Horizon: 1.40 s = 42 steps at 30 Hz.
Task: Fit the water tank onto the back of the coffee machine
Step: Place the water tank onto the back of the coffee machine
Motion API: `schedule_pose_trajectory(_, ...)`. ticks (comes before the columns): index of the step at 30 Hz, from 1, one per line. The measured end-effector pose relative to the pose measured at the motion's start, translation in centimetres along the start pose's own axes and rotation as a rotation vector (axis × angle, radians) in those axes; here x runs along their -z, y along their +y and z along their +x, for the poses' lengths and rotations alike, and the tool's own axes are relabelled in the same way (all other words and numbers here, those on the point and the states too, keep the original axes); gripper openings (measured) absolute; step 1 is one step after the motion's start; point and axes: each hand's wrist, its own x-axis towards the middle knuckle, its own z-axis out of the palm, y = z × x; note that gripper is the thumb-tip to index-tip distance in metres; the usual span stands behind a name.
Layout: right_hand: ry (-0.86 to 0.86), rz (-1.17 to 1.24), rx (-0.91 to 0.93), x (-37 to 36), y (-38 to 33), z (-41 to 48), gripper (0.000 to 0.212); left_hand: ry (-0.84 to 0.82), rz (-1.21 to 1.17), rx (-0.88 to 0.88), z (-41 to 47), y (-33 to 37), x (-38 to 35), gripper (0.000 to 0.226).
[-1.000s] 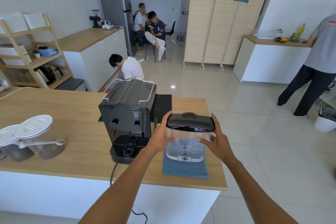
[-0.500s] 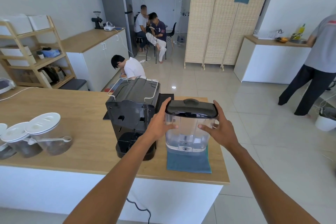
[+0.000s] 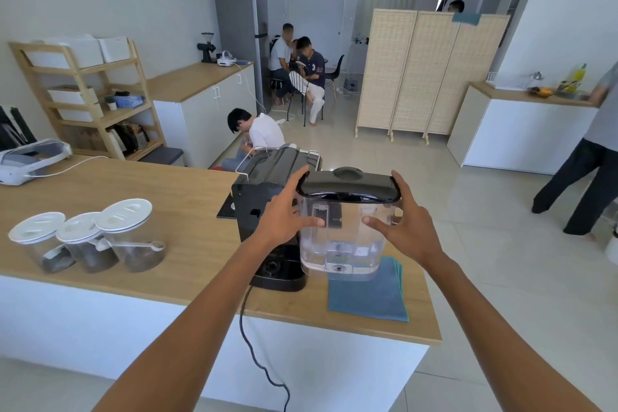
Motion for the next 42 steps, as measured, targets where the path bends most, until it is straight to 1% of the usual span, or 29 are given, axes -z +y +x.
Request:
schedule_pose_trajectory(7,-0.02,0.004,0.011,-3.8,-3.3,0.0,0.113,0.044,0.002,0.014,-1.7,-1.8,4.6,0.114)
schedule_pose_trajectory(13,-0.014,0.01,0.009,-8.1,-6.2,0.2,0.11,0.031,-0.055,0.021,-2.3,-3.9,8.8,0.11)
schedule_pose_trajectory(18,-0.03,0.031,-0.006,-11.1,-8.1,0.5,0.111,0.052,-0.048,0.033,-2.4,-5.8,11.6,0.112)
schedule_pose_trajectory(21,-0.025,0.051,-0.004,-12.7,-8.9,0.4,0.11,0.035,-0.045,0.044,-2.1,-7.0,12.8,0.113)
schedule_pose_trajectory(25,-0.011,0.051,-0.016,-14.4,-9.5,0.3,0.109,0.012,-0.034,0.043,-1.7,-8.0,13.4,0.11)
schedule_pose_trajectory(28,-0.008,0.024,-0.003,-15.2,-9.4,0.5,0.11,0.029,-0.058,0.044,-1.5,-8.9,13.6,0.11)
schedule_pose_trajectory(32,0.04,0.03,0.04,-15.9,-9.5,0.5,0.108,0.049,-0.072,0.039,-0.9,-9.6,13.5,0.109)
schedule_pose_trajectory(36,0.061,0.053,0.03,-16.4,-9.4,0.4,0.107,0.066,-0.051,0.0,-0.4,-10.3,13.1,0.106)
schedule_pose_trajectory(42,0.054,0.03,0.028,-17.1,-8.3,0.6,0.105,0.078,-0.053,-0.003,-0.3,-11.8,12.3,0.104)
